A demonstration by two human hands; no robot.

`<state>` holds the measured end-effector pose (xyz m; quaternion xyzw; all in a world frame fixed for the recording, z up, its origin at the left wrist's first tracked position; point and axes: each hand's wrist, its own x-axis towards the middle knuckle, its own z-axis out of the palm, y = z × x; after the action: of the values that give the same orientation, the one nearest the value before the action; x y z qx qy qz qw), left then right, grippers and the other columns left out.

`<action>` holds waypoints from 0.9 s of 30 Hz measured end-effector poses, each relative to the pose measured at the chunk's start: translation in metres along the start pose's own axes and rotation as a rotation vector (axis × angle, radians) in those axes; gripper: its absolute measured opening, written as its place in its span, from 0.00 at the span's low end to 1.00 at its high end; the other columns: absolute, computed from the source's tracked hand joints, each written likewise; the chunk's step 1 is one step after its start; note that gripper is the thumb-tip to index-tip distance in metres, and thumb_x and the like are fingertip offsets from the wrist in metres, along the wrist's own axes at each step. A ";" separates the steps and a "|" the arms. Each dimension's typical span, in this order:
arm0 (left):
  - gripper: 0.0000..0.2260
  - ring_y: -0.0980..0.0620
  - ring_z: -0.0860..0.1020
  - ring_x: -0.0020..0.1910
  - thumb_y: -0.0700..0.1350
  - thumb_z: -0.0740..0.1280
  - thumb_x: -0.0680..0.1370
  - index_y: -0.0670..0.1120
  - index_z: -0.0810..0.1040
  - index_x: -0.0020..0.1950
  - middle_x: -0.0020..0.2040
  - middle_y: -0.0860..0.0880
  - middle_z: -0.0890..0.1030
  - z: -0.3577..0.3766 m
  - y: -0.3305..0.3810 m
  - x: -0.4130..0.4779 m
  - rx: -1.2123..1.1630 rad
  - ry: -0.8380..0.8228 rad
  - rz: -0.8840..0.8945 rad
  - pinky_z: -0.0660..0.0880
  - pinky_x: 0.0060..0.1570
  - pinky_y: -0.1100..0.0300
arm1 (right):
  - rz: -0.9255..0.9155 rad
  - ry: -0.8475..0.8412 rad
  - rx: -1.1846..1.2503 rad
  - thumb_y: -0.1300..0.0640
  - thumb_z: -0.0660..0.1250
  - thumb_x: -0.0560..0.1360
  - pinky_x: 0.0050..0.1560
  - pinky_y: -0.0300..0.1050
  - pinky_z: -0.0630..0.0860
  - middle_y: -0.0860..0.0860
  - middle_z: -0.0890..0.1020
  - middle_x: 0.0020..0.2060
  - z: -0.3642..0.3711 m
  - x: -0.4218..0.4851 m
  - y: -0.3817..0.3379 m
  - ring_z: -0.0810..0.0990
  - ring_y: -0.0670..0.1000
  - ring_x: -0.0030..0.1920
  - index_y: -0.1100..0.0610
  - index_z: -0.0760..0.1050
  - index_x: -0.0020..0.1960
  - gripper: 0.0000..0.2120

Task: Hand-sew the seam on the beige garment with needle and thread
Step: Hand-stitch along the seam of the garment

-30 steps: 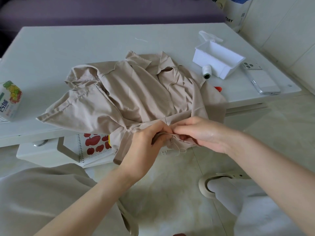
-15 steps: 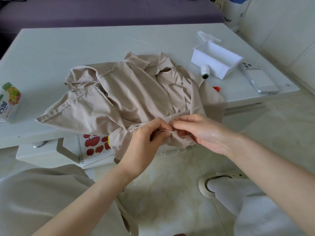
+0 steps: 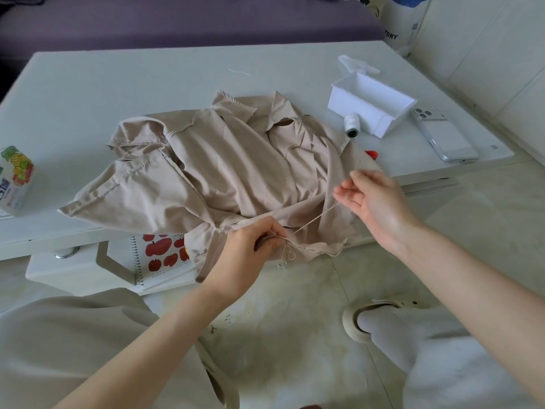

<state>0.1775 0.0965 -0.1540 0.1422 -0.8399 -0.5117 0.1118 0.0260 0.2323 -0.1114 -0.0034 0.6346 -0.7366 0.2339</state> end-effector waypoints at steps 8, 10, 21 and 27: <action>0.05 0.62 0.73 0.35 0.35 0.65 0.77 0.43 0.78 0.44 0.34 0.54 0.78 0.003 -0.011 0.003 0.048 -0.006 -0.007 0.68 0.38 0.73 | -0.093 0.221 -0.025 0.61 0.57 0.81 0.24 0.34 0.66 0.45 0.67 0.24 -0.044 -0.027 0.049 0.62 0.43 0.23 0.55 0.68 0.42 0.09; 0.05 0.63 0.72 0.35 0.35 0.65 0.77 0.43 0.78 0.44 0.34 0.54 0.77 0.005 -0.014 0.004 0.059 -0.006 -0.020 0.68 0.38 0.73 | -0.120 0.210 -0.132 0.60 0.57 0.81 0.21 0.33 0.58 0.45 0.66 0.24 -0.052 -0.036 0.066 0.60 0.42 0.23 0.55 0.68 0.42 0.09; 0.10 0.61 0.70 0.30 0.37 0.65 0.78 0.51 0.76 0.40 0.29 0.58 0.75 0.005 -0.031 0.007 0.149 0.020 -0.018 0.67 0.34 0.70 | -0.361 0.198 -0.601 0.61 0.58 0.80 0.28 0.35 0.60 0.49 0.65 0.28 -0.099 -0.033 0.063 0.61 0.43 0.25 0.53 0.70 0.43 0.09; 0.09 0.60 0.69 0.28 0.37 0.64 0.78 0.48 0.76 0.40 0.31 0.48 0.75 0.005 -0.035 0.008 0.183 0.005 -0.048 0.66 0.29 0.69 | -0.485 0.224 -0.788 0.58 0.59 0.80 0.31 0.48 0.64 0.48 0.67 0.26 -0.119 -0.034 0.058 0.64 0.47 0.26 0.54 0.71 0.46 0.05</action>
<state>0.1725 0.0821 -0.1869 0.1730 -0.8793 -0.4349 0.0883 0.0404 0.3500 -0.1789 -0.1603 0.8680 -0.4688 -0.0338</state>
